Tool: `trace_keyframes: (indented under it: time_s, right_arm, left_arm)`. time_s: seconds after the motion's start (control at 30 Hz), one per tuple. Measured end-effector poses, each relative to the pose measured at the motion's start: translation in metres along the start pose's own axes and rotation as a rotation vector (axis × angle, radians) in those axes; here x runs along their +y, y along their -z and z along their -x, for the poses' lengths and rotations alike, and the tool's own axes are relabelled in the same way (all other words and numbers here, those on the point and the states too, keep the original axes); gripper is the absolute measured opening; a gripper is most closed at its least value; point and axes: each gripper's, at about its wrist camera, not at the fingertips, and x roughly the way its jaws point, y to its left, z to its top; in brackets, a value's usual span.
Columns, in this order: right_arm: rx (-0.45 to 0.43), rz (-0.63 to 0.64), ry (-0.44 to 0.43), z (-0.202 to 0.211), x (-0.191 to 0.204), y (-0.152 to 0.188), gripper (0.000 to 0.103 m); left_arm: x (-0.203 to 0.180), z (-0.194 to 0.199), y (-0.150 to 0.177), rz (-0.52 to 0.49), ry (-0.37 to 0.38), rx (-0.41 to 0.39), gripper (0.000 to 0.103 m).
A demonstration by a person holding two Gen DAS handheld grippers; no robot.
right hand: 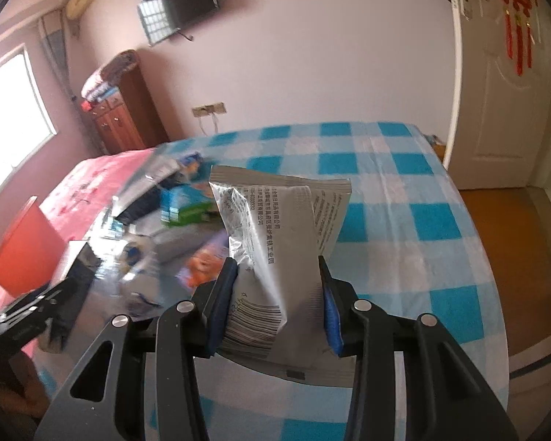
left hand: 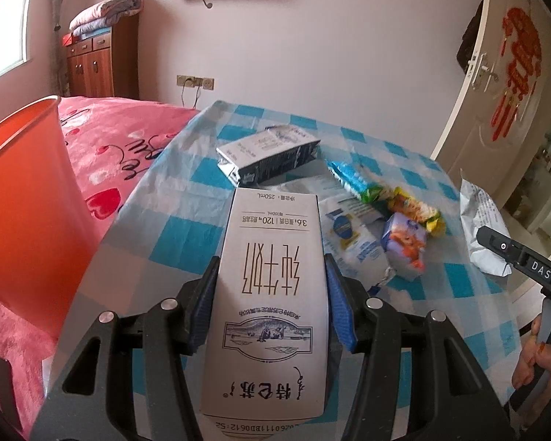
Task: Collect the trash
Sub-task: 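Carry both items to the orange bucket and open both grippers over it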
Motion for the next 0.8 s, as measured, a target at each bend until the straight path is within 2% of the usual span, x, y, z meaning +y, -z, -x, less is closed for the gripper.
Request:
trace_keyframes:
  time_s: [0.23,0.43,0.63,0.8]
  right_arm:
    - [0.005,0.004,-0.140,0.011,0.037,-0.013,0.043]
    - [0.021,0.046,-0.311,0.014,0.097,-0.037,0.043]
    - [0.051,0.146,-0.507,0.005,0.187,-0.065,0.044]
    - [0.078,0.226,-0.659,-0.009,0.274,-0.083,0.044]
  left_arm:
    - [0.010,0.018,-0.008,0.025,0.023,-0.045,0.055]
    - [0.038,0.057,-0.028,0.069,-0.005,-0.149,0.055]
    - [0.101,0.110,-0.052,0.153,-0.153,-0.281,0.055]
    - [0.153,0.129,-0.064,0.203,-0.302,-0.321,0.055]
